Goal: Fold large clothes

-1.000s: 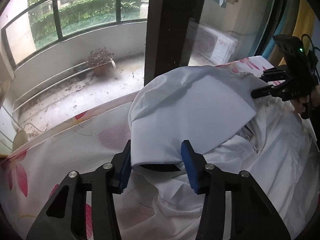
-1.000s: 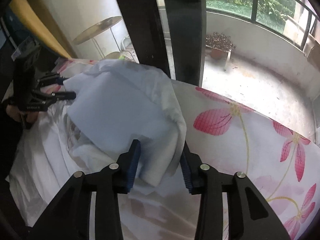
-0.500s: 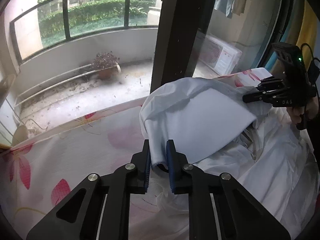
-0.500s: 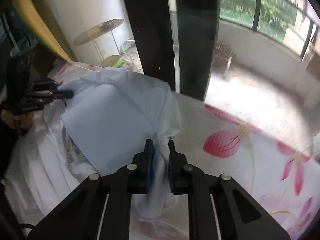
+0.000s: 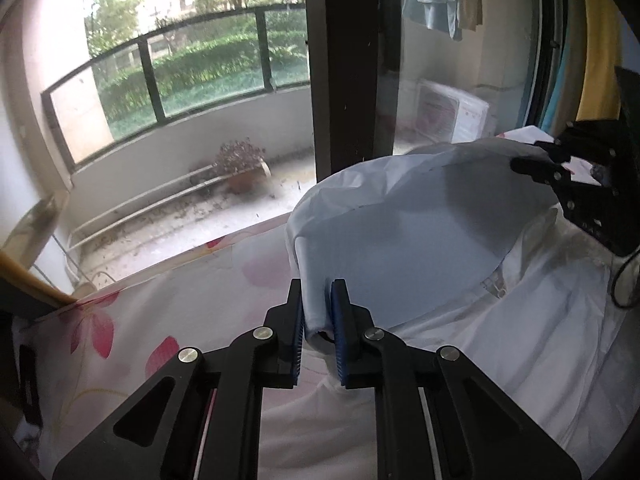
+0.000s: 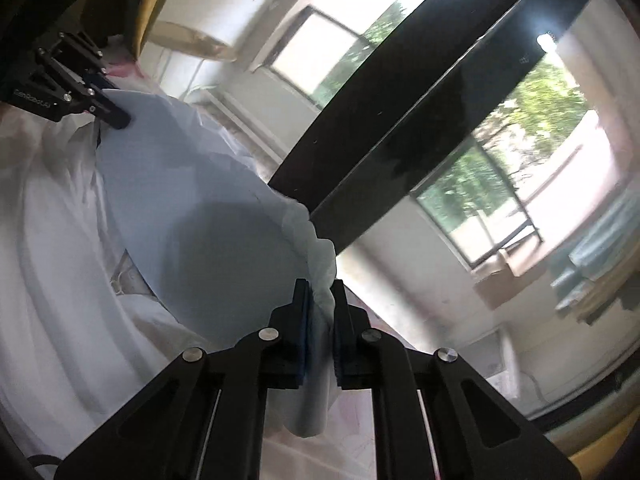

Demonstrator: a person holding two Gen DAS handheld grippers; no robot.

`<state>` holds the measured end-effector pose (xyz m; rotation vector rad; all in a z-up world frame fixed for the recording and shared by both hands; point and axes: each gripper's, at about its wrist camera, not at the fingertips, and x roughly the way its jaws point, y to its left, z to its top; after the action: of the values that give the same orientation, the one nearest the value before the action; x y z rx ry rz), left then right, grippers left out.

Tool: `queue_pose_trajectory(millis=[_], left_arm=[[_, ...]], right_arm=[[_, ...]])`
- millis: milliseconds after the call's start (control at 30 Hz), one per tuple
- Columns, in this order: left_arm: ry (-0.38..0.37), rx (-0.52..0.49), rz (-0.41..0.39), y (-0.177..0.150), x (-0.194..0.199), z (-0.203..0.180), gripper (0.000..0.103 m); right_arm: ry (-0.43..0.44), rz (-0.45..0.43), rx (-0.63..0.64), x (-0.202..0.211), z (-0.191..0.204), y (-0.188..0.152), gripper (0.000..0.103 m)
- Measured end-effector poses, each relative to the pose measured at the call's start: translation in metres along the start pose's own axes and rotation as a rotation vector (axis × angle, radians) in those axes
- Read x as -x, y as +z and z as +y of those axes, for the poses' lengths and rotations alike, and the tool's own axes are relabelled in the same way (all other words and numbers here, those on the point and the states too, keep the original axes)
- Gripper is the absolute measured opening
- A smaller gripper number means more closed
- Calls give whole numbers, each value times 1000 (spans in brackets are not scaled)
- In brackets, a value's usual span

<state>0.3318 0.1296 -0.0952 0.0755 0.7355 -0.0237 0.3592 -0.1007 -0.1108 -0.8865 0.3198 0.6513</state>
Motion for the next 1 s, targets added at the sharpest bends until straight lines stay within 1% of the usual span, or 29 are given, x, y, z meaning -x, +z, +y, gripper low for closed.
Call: queue_pose_trajectory(millis=[167,233,333,500,600,767,867,1000], left_arm=[[31,-23,-43,-11,16,-15,15],[41,-27,-52,-15,22,-19,15],[34,-18,-53,-17,28,-18,15],[21,-3,-53,-26,42,-18,15],[4,12,-55,-31,50,-19,15],[6,11,-66,-42,65,-25,15],[4,12,-65,-50,73,-29,15],[-4,3,-56,-62,82,-34,15]], right_arm=[[-78,-57,-18,22,14,-11,11],[-84,-69,2,27,24,-11,11],[-64,-67,-11,32,27,-15,11],[13,-64,-96,45,22,-25,11],[35,-62,-96,54,27,-30,11],[27,-67,-61,67,40,-37,11],[1,-69,-27,71,45,-42,11],[15,-68,-7,77,53,-50,11]])
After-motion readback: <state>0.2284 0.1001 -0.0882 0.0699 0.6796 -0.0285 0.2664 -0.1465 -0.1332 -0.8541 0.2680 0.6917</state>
